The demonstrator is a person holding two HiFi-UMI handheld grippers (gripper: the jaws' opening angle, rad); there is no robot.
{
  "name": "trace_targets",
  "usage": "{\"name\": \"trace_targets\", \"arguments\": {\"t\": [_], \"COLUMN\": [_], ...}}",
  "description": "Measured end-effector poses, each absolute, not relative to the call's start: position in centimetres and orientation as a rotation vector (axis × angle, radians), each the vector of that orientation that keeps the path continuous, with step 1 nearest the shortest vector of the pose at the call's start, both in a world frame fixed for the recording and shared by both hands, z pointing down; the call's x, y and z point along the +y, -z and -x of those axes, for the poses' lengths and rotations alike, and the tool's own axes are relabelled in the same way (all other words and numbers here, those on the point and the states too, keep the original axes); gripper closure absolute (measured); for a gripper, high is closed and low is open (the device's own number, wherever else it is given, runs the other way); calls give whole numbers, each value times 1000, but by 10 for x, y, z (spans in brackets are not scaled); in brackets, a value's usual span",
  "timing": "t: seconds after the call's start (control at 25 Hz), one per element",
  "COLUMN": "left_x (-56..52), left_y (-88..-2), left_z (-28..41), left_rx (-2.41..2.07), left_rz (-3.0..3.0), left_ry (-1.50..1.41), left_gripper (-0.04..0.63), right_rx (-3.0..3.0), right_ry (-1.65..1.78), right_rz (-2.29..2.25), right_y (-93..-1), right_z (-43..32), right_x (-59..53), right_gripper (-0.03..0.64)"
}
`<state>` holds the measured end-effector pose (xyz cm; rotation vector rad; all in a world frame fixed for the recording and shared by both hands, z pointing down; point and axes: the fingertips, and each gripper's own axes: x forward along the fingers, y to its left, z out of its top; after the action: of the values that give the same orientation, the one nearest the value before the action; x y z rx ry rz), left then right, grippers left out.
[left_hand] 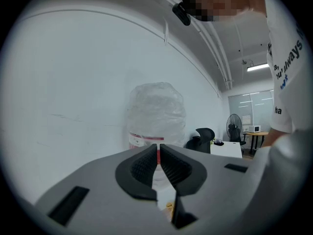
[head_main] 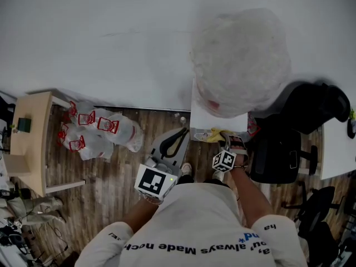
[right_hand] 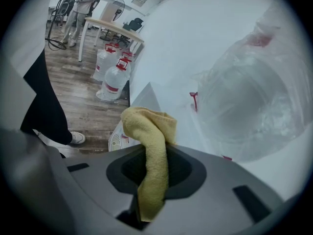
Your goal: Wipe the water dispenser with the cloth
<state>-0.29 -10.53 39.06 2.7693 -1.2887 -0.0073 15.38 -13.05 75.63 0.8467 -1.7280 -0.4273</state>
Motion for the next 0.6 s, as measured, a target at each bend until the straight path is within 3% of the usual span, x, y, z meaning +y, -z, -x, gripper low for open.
{"name": "trace_targets", "arguments": {"t": [0.6], "left_x": [-106], "left_y": [-387], "left_z": [-25], "left_rx": [-1280], "left_rz": [-2772], "left_ry": [25], "left_gripper": [558], "right_rx": [-1652], "right_ry": [358], "right_rz": [-882], "right_y": [-768], "right_z": [-228], "right_x": [-124], "right_gripper": [540]}}
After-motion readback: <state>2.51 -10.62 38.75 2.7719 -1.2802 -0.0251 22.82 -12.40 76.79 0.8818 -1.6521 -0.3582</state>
